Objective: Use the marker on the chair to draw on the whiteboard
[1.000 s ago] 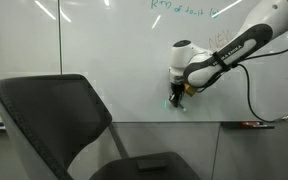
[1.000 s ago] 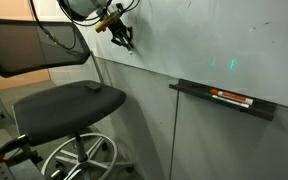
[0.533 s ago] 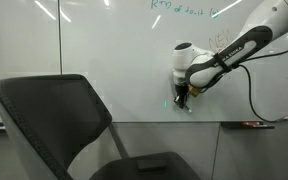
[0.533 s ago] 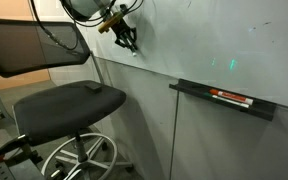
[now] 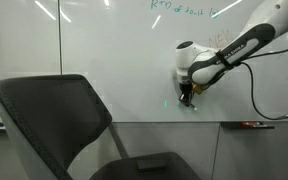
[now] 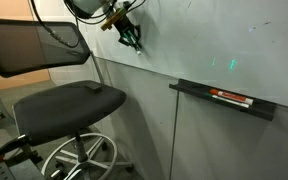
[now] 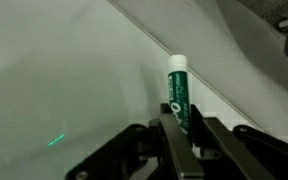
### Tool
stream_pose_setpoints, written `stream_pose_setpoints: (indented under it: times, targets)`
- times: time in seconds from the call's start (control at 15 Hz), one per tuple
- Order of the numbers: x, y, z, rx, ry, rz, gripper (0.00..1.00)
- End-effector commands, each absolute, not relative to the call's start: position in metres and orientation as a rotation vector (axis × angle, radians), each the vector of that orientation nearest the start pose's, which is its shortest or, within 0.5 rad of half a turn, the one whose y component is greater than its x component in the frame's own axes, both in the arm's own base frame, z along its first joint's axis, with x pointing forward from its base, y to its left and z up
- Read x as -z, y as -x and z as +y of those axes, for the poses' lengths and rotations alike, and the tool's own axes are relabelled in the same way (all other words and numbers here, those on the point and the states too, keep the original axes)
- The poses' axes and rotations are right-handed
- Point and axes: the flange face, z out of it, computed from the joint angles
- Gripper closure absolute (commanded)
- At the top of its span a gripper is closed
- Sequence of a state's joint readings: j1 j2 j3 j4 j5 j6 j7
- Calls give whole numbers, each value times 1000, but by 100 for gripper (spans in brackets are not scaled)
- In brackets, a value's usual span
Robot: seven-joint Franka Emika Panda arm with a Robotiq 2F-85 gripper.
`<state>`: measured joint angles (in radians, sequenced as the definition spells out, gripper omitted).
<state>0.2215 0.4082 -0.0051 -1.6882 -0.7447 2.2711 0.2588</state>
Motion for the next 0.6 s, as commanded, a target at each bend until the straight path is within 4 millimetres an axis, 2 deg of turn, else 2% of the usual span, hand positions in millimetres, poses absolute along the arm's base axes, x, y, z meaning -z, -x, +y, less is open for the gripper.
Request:
stream_pose_setpoints:
  times: [0.0,0.27,0.53]
  targets:
    - [-417,-681,126,-460,-2437,515,94]
    - [-415,-677,128,-435,-2417,528,94]
    - [-405,-674,140,-406,-2411,579,94]
